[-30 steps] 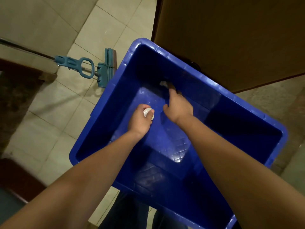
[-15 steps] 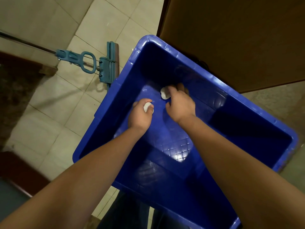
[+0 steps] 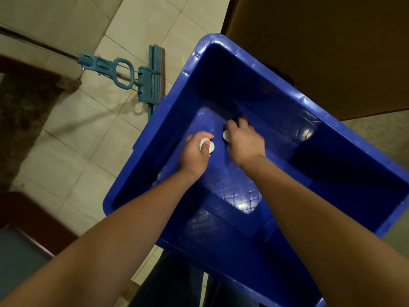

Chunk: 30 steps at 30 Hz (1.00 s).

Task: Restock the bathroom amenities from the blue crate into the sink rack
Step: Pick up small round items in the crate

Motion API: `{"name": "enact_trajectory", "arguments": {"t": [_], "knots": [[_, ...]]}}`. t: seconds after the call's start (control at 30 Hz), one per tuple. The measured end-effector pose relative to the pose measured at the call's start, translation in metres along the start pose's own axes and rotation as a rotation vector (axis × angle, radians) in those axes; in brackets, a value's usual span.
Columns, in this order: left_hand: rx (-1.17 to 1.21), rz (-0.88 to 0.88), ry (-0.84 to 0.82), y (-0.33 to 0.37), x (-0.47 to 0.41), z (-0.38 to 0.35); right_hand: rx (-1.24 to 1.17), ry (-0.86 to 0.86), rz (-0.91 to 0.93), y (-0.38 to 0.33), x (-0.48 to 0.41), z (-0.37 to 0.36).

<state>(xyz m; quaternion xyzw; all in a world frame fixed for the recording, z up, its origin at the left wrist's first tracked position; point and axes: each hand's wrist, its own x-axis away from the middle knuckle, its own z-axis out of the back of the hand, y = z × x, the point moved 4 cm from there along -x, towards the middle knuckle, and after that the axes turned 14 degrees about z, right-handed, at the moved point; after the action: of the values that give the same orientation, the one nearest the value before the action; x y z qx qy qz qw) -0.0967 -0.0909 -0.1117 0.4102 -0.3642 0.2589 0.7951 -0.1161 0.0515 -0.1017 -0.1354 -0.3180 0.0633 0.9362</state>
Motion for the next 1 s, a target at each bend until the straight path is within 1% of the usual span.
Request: {"name": "enact_trajectory", "arguments": {"t": [0.13, 0.3, 0.43, 0.57, 0.8, 1.0], "knots": [[-0.028, 0.027, -0.022, -0.001, 0.006, -0.003, -0.016, 0.002, -0.009, 0.001, 0.007, -0.005], [-0.134, -0.004, -0.045, -0.002, 0.012, -0.005, -0.087, -0.051, -0.034, 0.003, 0.022, -0.010], [-0.173, 0.049, -0.055, -0.001, 0.017, -0.007, -0.154, -0.021, -0.044, 0.006, 0.044, -0.011], [-0.243, 0.054, -0.051, 0.005, 0.032, -0.008, -0.187, -0.016, -0.074, 0.008, 0.069, -0.008], [-0.460, -0.064, -0.082, 0.031, 0.076, -0.012, -0.231, -0.008, -0.179, 0.016, 0.125, 0.010], [-0.606, -0.228, -0.123, 0.064, 0.127, -0.016, -0.265, 0.096, -0.287, 0.023, 0.190, 0.044]]}}
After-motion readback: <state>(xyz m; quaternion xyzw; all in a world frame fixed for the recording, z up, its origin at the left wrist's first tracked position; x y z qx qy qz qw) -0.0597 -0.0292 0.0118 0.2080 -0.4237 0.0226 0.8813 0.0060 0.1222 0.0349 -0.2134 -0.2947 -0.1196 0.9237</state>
